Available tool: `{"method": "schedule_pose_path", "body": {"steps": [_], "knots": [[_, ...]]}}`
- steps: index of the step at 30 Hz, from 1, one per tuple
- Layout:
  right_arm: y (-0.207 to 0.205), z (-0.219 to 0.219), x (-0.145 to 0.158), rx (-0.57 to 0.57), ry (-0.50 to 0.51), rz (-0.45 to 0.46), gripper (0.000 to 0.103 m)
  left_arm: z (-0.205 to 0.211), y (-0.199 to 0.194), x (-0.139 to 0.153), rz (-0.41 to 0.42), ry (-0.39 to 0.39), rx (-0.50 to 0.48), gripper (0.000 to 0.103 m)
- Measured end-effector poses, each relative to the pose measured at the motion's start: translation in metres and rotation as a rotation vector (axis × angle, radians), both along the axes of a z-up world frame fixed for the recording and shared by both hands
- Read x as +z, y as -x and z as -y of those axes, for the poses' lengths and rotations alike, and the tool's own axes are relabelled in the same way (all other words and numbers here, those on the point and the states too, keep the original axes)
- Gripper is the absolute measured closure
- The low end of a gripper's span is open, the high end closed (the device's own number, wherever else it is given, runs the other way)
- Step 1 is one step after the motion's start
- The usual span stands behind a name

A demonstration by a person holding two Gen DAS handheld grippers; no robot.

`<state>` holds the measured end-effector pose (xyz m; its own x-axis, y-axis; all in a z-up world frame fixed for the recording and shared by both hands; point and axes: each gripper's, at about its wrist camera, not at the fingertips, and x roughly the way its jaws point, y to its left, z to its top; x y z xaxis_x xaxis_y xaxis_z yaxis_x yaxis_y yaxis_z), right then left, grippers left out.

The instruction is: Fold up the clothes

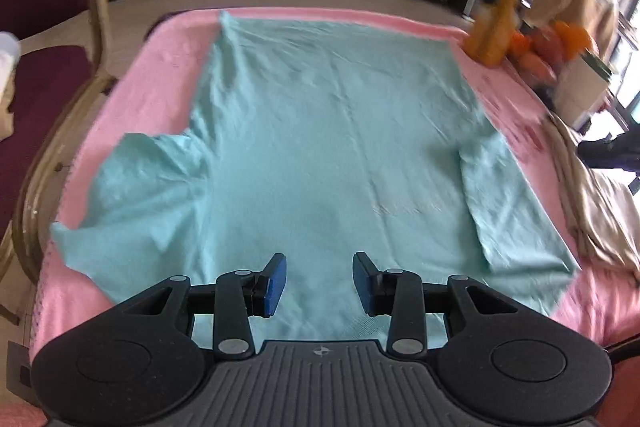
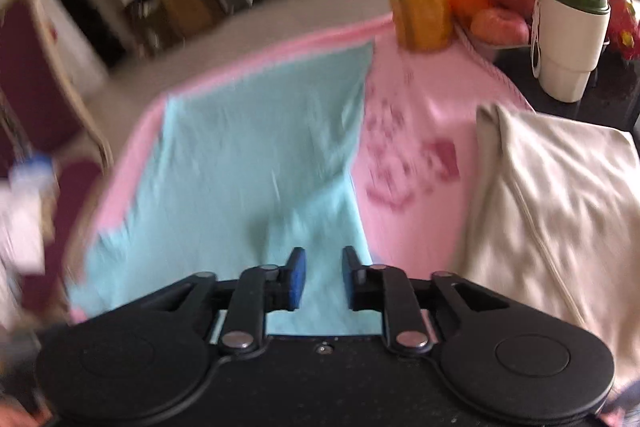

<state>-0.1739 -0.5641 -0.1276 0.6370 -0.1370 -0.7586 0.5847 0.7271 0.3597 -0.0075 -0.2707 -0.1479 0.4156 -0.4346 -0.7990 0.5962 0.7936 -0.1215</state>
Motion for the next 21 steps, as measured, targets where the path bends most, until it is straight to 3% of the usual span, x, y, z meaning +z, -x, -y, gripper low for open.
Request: {"method": "schedule_pose_path", "body": {"steps": [4, 8, 14, 17, 21], "knots": [[-0.021, 0.022, -0.029, -0.033, 0.007, -0.022, 0.081, 0.002, -0.010, -0.020, -0.042, -0.043, 0.040, 0.069], [-0.038, 0.034, -0.048, -0.025, -0.021, -0.040, 0.079, 0.008, -0.009, -0.028, -0.024, -0.070, 0.033, 0.068], [-0.071, 0.036, -0.070, 0.021, 0.032, -0.079, 0.076, 0.011, -0.008, -0.031, 0.005, -0.082, 0.022, 0.067], [-0.081, 0.031, -0.079, 0.030, 0.078, -0.112, 0.098, 0.011, -0.008, -0.032, 0.011, -0.084, 0.018, 0.067], [-0.088, 0.013, -0.078, 0.044, 0.232, -0.189, 0.098, 0.014, -0.009, -0.032, 0.016, -0.090, 0.015, 0.066]]}}
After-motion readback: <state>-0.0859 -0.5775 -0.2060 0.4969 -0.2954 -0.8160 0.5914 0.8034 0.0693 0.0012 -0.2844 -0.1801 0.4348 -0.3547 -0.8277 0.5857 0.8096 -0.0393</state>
